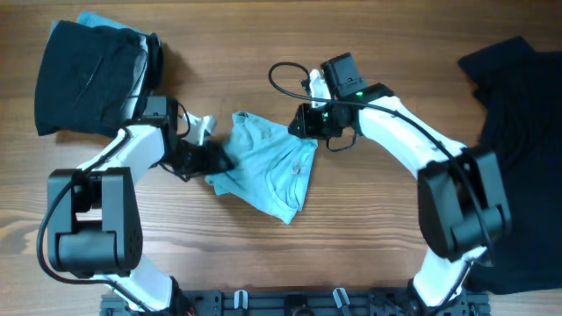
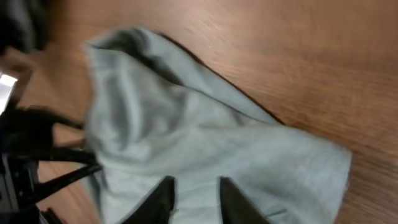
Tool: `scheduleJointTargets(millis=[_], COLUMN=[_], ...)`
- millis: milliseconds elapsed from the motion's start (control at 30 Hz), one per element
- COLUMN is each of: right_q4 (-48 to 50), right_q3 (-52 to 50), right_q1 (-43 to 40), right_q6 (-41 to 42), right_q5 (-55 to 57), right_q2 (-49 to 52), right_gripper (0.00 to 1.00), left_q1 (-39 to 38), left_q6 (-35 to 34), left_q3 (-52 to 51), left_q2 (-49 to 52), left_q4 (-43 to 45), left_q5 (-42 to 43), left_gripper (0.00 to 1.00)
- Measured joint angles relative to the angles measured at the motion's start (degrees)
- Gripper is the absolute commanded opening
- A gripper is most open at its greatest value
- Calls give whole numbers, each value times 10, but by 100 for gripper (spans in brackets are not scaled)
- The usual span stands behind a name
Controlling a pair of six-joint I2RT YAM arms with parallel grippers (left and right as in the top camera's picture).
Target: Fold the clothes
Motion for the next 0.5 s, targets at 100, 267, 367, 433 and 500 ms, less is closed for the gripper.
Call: scheduleJointTargets(millis=[100,267,367,433,500], right_q4=[-4,-6,-9,-12,-15], right_q3=[0,0,0,3,4], right_q1=[0,0,0,0,1], right_q6=[23,63,94,113,125], right_q5=[-2,-1,6,12,16], right_q2=[33,66,66,66,66], right_gripper=[4,4,4,4,4], left_q1=[-1,5,18,27,37], left_q6=[2,2,2,4,4], left_q3=[-13,-13,-11,-8,-6], left_q2=[0,0,0,0,0], left_q4=[-26,-49,-80,-104,-125], left_q5=[-2,-2,-1,0,-1], left_gripper=[4,4,9,44,70])
